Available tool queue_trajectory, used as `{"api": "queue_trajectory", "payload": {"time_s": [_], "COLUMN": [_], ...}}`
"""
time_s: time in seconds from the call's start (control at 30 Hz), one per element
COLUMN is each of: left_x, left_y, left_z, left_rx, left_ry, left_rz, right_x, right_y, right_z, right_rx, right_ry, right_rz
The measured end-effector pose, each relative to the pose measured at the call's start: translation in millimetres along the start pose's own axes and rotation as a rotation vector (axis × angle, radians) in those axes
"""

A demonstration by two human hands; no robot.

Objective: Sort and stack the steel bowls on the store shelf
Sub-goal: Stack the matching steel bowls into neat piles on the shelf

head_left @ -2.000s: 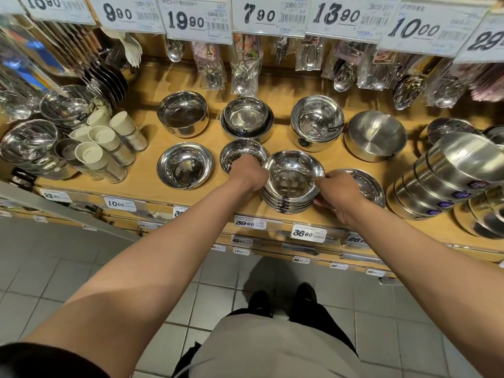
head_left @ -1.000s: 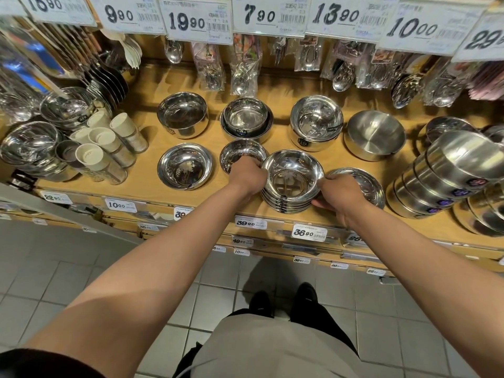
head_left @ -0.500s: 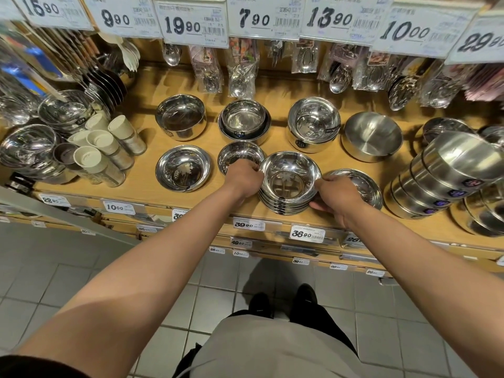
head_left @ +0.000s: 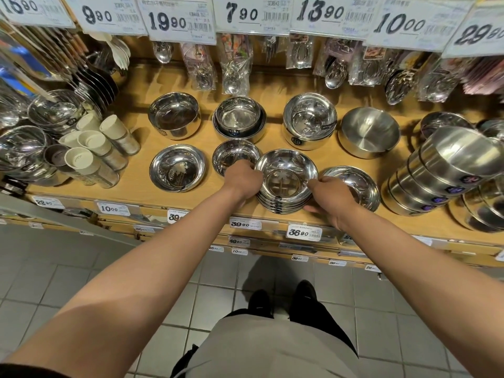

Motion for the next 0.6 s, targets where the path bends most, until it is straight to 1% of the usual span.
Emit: {"api": "queue_trajectory", "payload": {"time_s": [0.1,0.2,0.4,0.6], "left_x": [1.3,2.4,5.0,11.3], "left_y": [-0.4,-0.6,0.1,-1.1], "left_z": [-2.9,-2.5,0.8,1.2], "left_rx": [-0.081,-0.105,-0.052,-0.017], "left_ry": [-0.020,-0.044,-0.029,-0.059], "left_rz": [-0.008,-0.010,-0.036,-0.053], "right_x": [-1.7,-3.3,-8.3,-11.4], "right_y": [1.1,2.9,3.4,3.6], "right_z": [0.1,1.1,1.8,3.1], "right_rx": [0.015,0.017,0.032,0.048], "right_ry": [0.016,0.025,0.046,0.061], "right_rz": [-0.020,-0.018,-0.014,0.003]}}
Point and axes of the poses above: each hand's wrist, its own x-axis away from the middle knuckle, its own y-axis out of the back of the hand, z = x × y, the point moved 5 cm from there along -x, towards the middle knuckle, and after that the axes turned 10 degrees about x, right-handed, at the moved point
